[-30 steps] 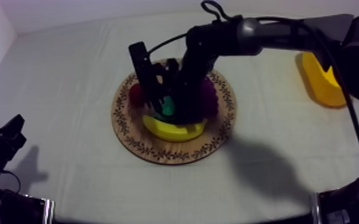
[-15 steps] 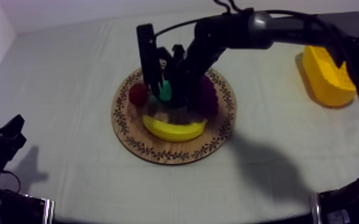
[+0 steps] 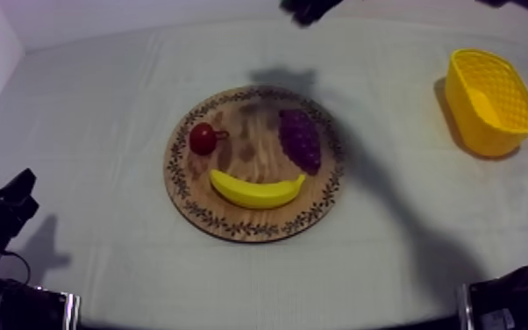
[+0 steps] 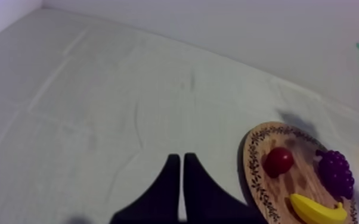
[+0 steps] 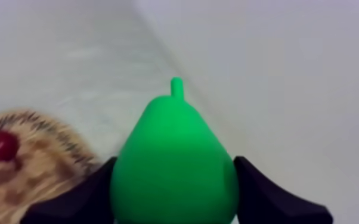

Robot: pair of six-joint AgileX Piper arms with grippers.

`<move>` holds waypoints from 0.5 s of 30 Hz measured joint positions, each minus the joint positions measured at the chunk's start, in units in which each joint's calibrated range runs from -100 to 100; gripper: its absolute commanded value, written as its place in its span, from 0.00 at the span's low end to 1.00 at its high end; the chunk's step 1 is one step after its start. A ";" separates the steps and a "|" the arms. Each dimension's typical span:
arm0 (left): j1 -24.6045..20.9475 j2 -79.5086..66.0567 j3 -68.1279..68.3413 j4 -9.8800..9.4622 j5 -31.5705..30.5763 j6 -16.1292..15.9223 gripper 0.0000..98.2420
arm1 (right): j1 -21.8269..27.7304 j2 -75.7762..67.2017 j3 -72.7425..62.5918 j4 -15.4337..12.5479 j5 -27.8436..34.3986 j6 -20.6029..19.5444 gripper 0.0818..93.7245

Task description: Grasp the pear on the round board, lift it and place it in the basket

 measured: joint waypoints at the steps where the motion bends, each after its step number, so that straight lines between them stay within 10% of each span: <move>1: 0.00 0.00 0.00 0.00 0.00 0.00 0.00 | 1.22 -1.31 -0.66 1.04 0.25 -1.84 0.45; 9: 0.00 0.00 0.00 0.00 0.00 0.00 0.00 | 12.05 -7.59 -4.57 10.08 7.83 -16.32 0.44; 15: 0.00 0.00 0.00 0.00 0.00 0.00 0.00 | 20.80 -7.00 -3.32 11.92 12.58 -23.63 0.44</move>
